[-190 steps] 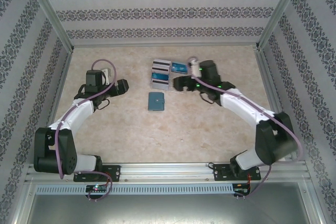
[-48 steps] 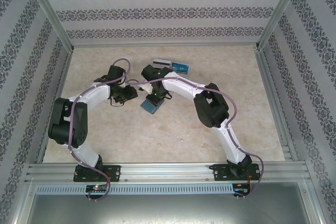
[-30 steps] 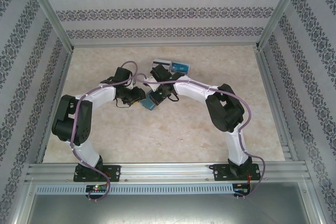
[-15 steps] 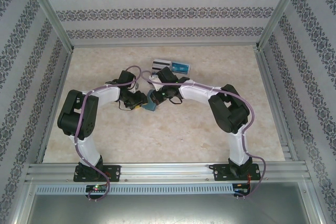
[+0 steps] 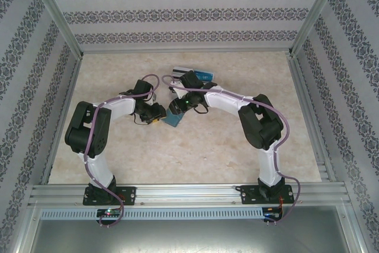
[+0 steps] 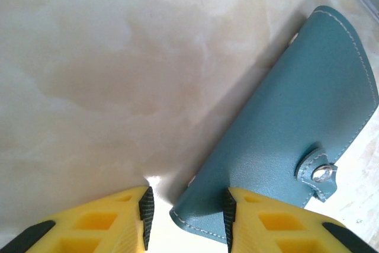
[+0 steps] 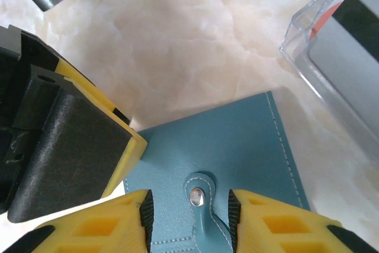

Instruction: Put the credit cards into the card holder

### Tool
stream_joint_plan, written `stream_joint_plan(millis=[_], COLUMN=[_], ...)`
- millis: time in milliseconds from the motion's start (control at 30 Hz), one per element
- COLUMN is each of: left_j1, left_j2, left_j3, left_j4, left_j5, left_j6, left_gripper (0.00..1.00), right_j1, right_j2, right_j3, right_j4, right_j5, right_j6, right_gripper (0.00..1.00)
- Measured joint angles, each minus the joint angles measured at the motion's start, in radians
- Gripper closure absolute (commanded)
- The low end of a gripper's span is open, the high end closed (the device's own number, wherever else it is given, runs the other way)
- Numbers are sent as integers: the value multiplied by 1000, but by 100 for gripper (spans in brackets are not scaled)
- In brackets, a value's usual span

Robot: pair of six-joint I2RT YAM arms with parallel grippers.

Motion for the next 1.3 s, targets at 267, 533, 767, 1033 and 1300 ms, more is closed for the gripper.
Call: stream_joint_plan(millis=[267,533,767,1033,1300], left_j1=[39,104,105,105,105], left_j2=[-153,-295,-278,-269,-269], left_j3=[-51,-103,-117,-125,-125], left_j4=[-2,19,29,44,45], left_j5=[-72,-103,-95,-93,-94], left_j6=[-26,-68,-82,-82,-82], left_gripper=[56,55,55,55,55], right_j1=[23,51,66,83,84], right_j2=[71,189,223,303,302], right_j3=[206,285,332,461,454], right_j4=[-177,-336,-393,-474,-478], right_j5=[69,119,148,194,208], right_j6=[-102,-178,-199,-217,-220], right_gripper=[59,57,56,63,87])
